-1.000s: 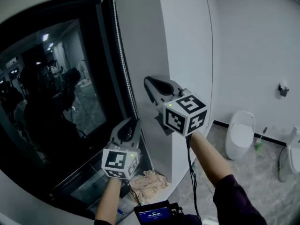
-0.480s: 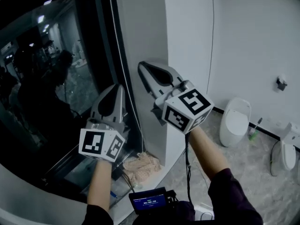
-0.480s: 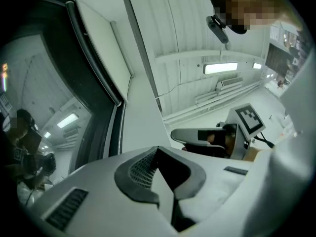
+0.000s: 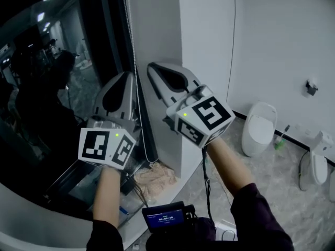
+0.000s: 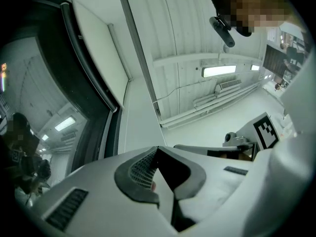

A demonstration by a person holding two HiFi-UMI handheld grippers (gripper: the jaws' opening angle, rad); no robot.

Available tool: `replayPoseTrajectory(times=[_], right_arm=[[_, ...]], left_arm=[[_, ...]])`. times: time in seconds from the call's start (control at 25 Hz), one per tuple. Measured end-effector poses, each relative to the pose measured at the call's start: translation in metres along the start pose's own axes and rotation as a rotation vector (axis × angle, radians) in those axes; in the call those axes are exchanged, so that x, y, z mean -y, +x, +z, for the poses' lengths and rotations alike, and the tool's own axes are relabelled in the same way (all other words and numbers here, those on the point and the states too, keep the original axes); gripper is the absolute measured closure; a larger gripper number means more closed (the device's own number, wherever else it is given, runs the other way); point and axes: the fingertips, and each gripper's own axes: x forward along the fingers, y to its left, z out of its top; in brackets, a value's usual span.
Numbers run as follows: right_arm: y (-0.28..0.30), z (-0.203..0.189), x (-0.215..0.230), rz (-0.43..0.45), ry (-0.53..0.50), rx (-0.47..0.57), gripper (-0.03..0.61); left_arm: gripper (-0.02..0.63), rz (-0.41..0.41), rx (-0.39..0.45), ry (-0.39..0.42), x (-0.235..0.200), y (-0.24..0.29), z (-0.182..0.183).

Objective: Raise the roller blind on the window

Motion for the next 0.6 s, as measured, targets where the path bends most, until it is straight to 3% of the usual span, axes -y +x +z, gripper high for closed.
replayPoseTrajectory(times=[0.6], right_arm=[[-0.0071,-0.0008,0.0051,0.005,-0.011,0.008,0.572]], left_arm=[[0.601,0.029,-0.017,0.02,-0.0007,0.0035,-0.0037]])
